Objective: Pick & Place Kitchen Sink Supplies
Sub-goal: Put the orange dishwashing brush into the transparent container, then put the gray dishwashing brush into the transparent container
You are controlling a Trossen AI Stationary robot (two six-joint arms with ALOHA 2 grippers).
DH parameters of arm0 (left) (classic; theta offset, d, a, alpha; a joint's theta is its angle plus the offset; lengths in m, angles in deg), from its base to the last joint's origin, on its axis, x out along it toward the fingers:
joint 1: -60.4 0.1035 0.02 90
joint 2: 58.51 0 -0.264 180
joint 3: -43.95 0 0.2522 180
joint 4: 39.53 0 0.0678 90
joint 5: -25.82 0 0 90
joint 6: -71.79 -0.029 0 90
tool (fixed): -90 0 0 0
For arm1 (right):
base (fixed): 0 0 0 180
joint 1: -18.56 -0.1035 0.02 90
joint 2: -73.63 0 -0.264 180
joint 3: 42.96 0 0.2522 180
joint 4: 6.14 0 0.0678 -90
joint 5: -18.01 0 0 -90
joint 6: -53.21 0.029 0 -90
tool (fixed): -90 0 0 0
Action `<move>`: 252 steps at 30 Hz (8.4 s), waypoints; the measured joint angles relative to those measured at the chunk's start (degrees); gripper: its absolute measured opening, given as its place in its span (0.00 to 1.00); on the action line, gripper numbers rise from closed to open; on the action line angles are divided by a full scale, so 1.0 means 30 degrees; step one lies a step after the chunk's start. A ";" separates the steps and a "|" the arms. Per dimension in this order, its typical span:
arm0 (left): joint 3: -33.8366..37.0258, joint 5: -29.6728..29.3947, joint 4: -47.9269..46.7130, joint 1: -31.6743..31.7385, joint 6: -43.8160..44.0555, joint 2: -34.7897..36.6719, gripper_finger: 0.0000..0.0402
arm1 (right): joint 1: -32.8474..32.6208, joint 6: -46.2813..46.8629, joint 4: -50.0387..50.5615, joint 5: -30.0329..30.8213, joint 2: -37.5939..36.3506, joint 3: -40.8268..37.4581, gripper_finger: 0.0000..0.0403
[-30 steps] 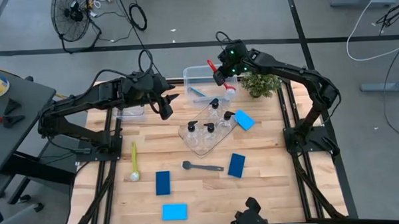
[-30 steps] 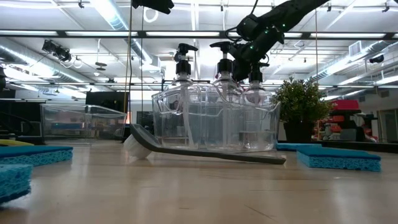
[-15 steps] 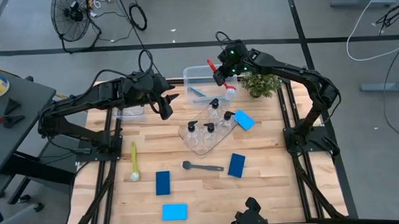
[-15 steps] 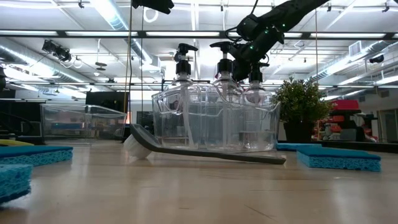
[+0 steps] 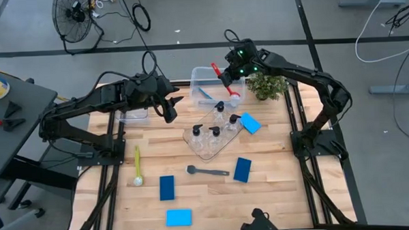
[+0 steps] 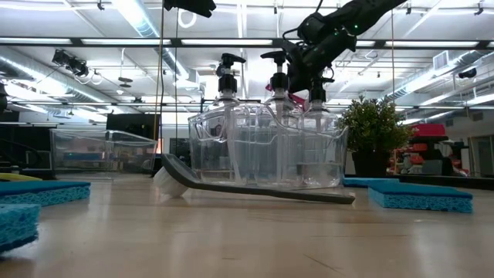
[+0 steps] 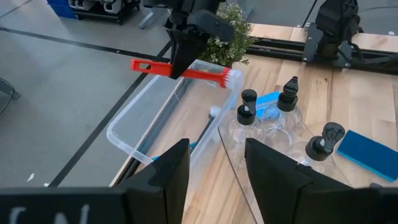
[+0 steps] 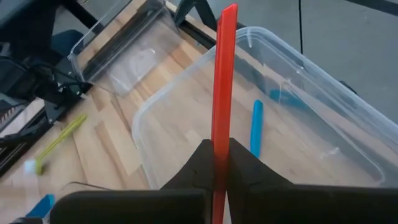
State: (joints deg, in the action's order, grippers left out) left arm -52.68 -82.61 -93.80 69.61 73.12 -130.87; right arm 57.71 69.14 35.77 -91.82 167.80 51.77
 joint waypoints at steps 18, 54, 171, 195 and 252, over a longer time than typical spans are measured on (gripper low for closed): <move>0.0000 0.0004 0.0000 -0.0003 -0.0096 0.0000 0.40 | 0.0133 -0.2047 -0.0310 0.2173 0.0000 0.0000 0.03; 0.0000 0.0071 0.0007 -0.0002 -0.0146 0.0000 0.40 | -0.0625 -0.4628 -0.0901 0.2264 -0.1755 0.0007 0.34; 1.0270 0.0486 0.7270 -1.1269 0.6830 -0.6448 0.70 | -1.8502 0.2535 1.3646 1.0956 -0.7599 0.0000 0.34; 1.0622 0.5083 0.9063 -0.8386 0.3679 -0.6492 0.70 | -1.8497 0.2557 1.3549 1.1622 -0.7599 0.0000 0.34; 1.0608 0.6035 1.0755 -0.8357 0.4374 -0.8877 0.49 | -1.8498 0.2528 1.2881 1.1961 -0.7592 0.0000 0.34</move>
State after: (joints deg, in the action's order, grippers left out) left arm -20.85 -64.50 -61.54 44.54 86.24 -157.50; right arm 2.21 76.72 74.41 -55.94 145.03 51.77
